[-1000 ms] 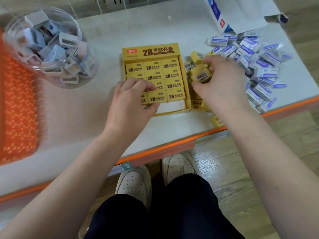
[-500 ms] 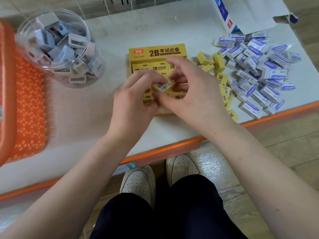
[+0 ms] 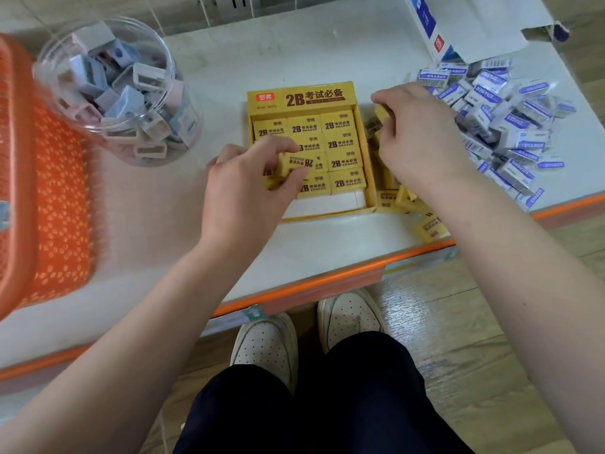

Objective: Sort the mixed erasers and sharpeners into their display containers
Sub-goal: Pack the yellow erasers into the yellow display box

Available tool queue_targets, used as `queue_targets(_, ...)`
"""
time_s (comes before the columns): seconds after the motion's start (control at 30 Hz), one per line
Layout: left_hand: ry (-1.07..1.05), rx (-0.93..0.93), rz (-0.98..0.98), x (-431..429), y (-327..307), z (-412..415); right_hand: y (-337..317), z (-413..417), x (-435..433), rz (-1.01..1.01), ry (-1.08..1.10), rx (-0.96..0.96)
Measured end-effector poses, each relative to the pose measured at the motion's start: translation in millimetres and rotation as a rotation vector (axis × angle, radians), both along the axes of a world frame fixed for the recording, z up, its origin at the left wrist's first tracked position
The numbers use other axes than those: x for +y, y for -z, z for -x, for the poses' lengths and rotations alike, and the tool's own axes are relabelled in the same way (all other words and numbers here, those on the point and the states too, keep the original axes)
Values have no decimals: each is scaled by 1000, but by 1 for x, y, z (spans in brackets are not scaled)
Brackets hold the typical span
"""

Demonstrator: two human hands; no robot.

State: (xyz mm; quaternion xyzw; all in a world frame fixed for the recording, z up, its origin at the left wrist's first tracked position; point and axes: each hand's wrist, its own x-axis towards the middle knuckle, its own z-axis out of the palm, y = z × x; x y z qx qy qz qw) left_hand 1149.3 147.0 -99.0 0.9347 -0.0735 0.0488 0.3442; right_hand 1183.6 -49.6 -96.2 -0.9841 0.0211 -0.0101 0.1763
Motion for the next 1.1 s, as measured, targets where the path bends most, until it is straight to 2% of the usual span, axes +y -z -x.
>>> queue_targets(0.17, 10, 40, -31, -2, 0, -2, 3, 12, 3, -46, 30, -171)
queue_targets(0.3, 58, 42, -108, 0, 7, -3, -9, 24, 13, -247, 61, -414)
queue_targets(0.37, 56, 33, -135, 1, 11, -3, -17, 27, 18, -382, 50, -349)
queue_targets(0.43, 38, 8, -148, 2, 14, -4, -17, 31, 26, -467, -30, -203)
queue_targets(0.53, -6, 22, -135, 5, 17, -4, -8, 36, 35, -456, -131, -83)
queue_targets(0.63, -30, 60, -98, 7, 18, -2, -4, 38, 33, -357, -139, -12)
queue_targets(0.77, -41, 34, -112, 6, 17, 1, -5, 41, 33, -226, -177, -3)
queue_targets(1.1, -67, 23, -72, 5, 19, 5, 5, 45, 38, -173, -173, -29)
